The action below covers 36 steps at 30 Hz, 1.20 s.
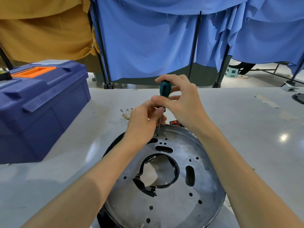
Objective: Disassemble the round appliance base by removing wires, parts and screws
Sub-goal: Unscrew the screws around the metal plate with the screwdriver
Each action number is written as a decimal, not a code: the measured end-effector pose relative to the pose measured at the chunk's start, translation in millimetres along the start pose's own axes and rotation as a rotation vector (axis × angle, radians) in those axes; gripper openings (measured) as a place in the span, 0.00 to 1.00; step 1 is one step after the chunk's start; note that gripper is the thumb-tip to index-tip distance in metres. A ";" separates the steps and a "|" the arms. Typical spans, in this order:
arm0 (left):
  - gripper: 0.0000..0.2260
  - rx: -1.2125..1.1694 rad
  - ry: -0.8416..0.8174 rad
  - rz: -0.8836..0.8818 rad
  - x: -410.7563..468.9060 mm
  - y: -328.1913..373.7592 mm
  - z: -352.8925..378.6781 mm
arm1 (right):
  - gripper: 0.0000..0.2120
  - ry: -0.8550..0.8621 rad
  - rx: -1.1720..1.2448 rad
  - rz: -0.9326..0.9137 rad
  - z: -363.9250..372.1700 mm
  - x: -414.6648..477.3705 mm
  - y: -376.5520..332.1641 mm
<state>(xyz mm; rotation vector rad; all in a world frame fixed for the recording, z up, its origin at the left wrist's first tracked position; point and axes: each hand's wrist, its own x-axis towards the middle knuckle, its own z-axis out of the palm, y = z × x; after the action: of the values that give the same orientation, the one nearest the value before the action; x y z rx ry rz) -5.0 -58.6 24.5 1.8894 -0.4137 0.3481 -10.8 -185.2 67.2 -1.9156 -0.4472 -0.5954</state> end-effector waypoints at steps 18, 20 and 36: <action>0.11 -0.012 0.051 -0.027 -0.2 0.0 -0.8 | 0.18 0.033 0.038 0.005 -3.6 1.6 -0.2; 0.11 -0.001 0.043 -0.011 -0.5 0.7 -0.9 | 0.18 0.004 0.065 0.003 -3.4 1.8 -1.6; 0.07 -0.070 0.002 0.007 0.2 0.4 -1.9 | 0.14 -0.016 0.124 0.013 0.0 -0.1 -5.4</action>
<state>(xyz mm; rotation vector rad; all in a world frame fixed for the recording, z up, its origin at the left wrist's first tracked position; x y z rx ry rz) -5.0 -57.0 25.6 1.8200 -0.4261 0.3357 -13.8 -183.1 71.1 -1.8047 -0.4712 -0.5317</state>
